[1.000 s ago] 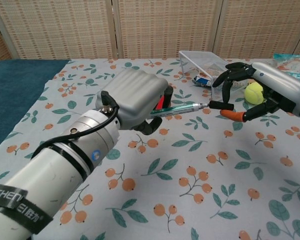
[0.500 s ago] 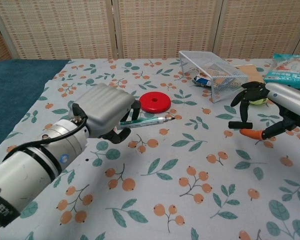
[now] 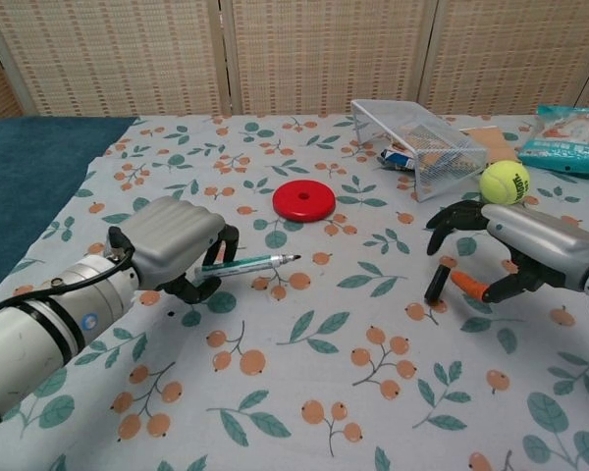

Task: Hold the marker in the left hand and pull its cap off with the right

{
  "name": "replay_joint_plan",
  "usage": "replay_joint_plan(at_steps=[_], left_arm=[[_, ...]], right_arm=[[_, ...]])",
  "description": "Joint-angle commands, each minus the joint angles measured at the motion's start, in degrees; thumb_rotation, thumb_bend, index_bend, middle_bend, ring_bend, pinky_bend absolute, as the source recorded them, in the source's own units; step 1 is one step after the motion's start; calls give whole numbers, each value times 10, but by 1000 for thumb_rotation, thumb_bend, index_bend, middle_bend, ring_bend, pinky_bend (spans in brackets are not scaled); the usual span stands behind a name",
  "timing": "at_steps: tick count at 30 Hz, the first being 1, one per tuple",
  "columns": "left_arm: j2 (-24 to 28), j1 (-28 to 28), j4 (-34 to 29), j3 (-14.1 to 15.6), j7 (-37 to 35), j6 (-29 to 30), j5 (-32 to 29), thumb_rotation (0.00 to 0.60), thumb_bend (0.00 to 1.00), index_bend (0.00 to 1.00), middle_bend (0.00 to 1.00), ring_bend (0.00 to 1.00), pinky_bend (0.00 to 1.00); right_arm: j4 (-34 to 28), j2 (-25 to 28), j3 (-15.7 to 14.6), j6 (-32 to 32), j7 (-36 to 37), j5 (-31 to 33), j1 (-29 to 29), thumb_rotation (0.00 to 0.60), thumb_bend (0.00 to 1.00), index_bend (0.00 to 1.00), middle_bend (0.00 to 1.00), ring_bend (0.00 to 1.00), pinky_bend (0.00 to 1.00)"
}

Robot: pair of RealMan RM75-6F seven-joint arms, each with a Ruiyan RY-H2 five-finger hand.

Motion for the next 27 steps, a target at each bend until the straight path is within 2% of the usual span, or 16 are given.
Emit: replay_joint_plan(at_steps=[1,4,9,14,16,19,20,21,22,23,24,27], left_arm=[[9,1,-12,-3,-1,-6,-8,600,472,225,284,802,1000],[18,3,-24,-4,0,-9,-15,600,455,155,195,778,1000],[66,11,-95,-11,-11,-4,-20,600,441,101,153,747,989],[164,44,-218,-15,-57,30,-7,600,428,71,131,579,890],[188,55,-243,-12,-69,40,-3,600,427,70,127,512,844],[220,70,-272,-6,-87,53,6,600,428,67,120,340,680],[261,93,-301,8,-113,72,23,600,428,63,107,220,545],[324,153,-320,32,-154,132,31,600,428,59,92,131,430],[368,195,-330,61,-198,171,61,600,428,56,74,73,332],[402,229,-318,87,-245,200,89,600,428,51,56,39,267],[415,250,-303,99,-271,220,99,600,428,45,39,17,223],[422,302,-241,117,-337,268,112,600,428,38,18,0,171]], right_arm=[[-19,11,3,2,-5,1,1,600,403,16,37,0,0],[-48,31,4,-1,-22,6,0,600,375,0,21,0,0],[-138,104,1,27,-52,-2,-16,600,319,0,4,0,0],[-263,232,-20,54,-131,8,-51,600,268,0,0,0,0],[-285,257,-26,62,-152,14,-60,600,265,0,0,0,0],[-310,281,-30,73,-173,21,-72,600,260,0,0,0,0],[-328,307,-36,102,-196,26,-93,600,258,0,0,0,0],[-330,329,-40,164,-220,30,-133,600,257,0,0,0,0],[-326,330,-47,213,-233,17,-161,600,254,0,0,0,0],[-314,322,-53,253,-242,3,-186,600,251,0,0,0,0],[-301,316,-56,276,-244,-6,-200,600,248,0,0,0,0],[-266,302,-64,319,-218,-18,-236,600,243,0,0,0,0]])
